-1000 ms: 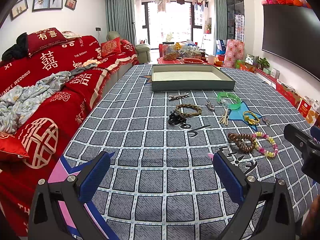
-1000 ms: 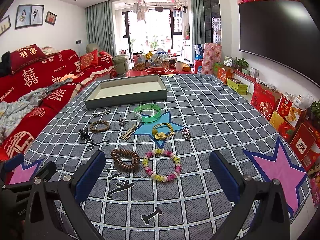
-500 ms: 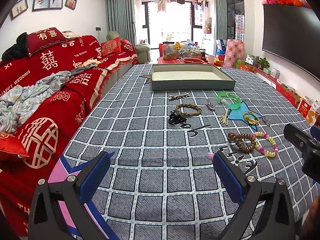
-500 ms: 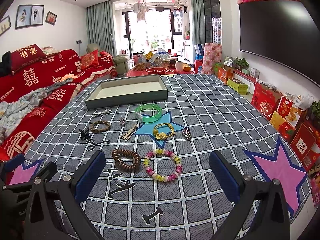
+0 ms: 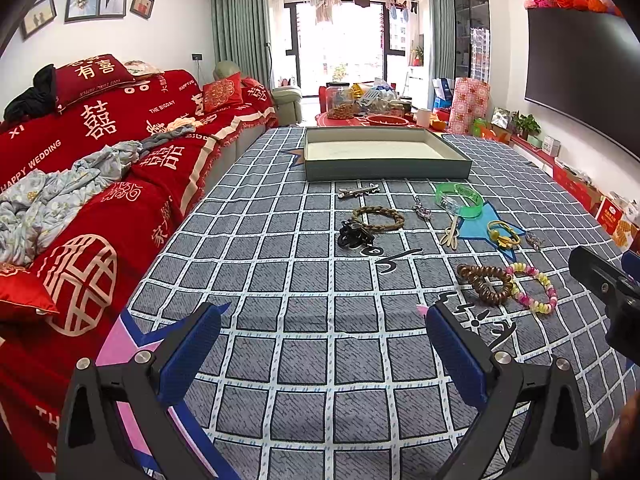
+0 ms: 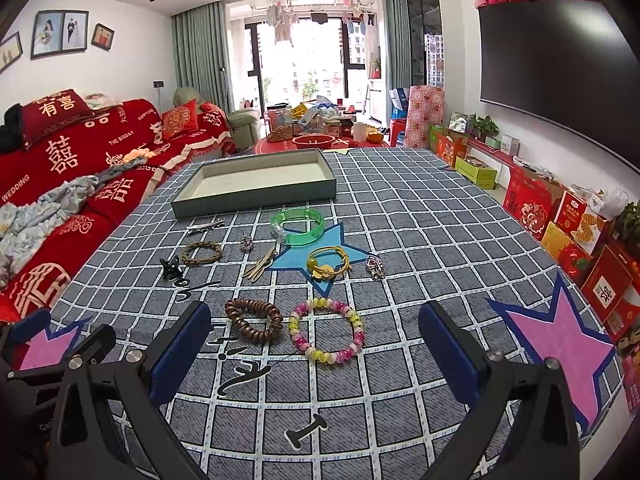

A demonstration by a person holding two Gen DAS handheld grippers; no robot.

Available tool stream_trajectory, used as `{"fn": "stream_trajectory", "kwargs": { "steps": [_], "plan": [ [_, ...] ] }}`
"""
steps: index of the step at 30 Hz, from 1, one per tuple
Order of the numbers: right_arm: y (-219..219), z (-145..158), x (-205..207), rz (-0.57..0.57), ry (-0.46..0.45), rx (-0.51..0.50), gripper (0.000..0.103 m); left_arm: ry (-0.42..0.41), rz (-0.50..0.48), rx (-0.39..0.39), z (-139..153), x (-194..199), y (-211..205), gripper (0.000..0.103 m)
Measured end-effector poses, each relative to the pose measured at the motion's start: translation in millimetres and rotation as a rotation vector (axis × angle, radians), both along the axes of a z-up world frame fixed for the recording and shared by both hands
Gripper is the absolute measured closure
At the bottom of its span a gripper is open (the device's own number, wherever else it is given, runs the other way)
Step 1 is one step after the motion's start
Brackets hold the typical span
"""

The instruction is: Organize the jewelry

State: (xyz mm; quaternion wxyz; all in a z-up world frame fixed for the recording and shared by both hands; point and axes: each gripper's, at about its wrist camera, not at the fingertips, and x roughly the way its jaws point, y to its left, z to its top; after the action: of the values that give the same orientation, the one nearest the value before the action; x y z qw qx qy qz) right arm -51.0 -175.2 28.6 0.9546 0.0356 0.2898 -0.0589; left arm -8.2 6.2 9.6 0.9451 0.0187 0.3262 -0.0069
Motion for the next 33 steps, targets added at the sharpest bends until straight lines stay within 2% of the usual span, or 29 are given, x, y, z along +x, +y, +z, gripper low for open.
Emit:
{"fn": "stream_trajectory", "kwargs": {
  "steps": [5,9,14,21,27,30,33],
  "plan": [
    [0.6,-1.9,1.7,0.004,0.007,0.005,0.000,0.007,0.008,0.006,-5.0,0.5,2.8,0.000],
    [-1.5,-2.3,2.0,0.008,0.026,0.021,0.000,0.034,-0.023,-0.004,-8.5,2.9,2.7,0.000],
    [-19.6,-12.1,13.0,-0.027,0.089,0.027,0.000,0.074,-0.064,0.002,-9.6,16.0,0.5,0.000],
    [-52.6,-30.7,37.2,-0.085,0.222,0.054,0.000,0.178,-0.078,-0.038,-13.0,64.6,1.2,0.000],
    [-61.9,-53.8,65.7,-0.055,0.337,0.054,0.000,0.254,-0.062,-0.081,-19.7,110.1,-3.1,0.000],
    [-57.7,-64.5,78.2,-0.030,0.395,0.041,0.005,0.269,-0.037,-0.082,-24.4,127.4,-5.7,0.000],
    [-53.1,-70.6,84.3,-0.013,0.426,0.012,0.013,0.283,-0.015,-0.070,-31.1,139.9,-6.8,0.001]
  ]
}}
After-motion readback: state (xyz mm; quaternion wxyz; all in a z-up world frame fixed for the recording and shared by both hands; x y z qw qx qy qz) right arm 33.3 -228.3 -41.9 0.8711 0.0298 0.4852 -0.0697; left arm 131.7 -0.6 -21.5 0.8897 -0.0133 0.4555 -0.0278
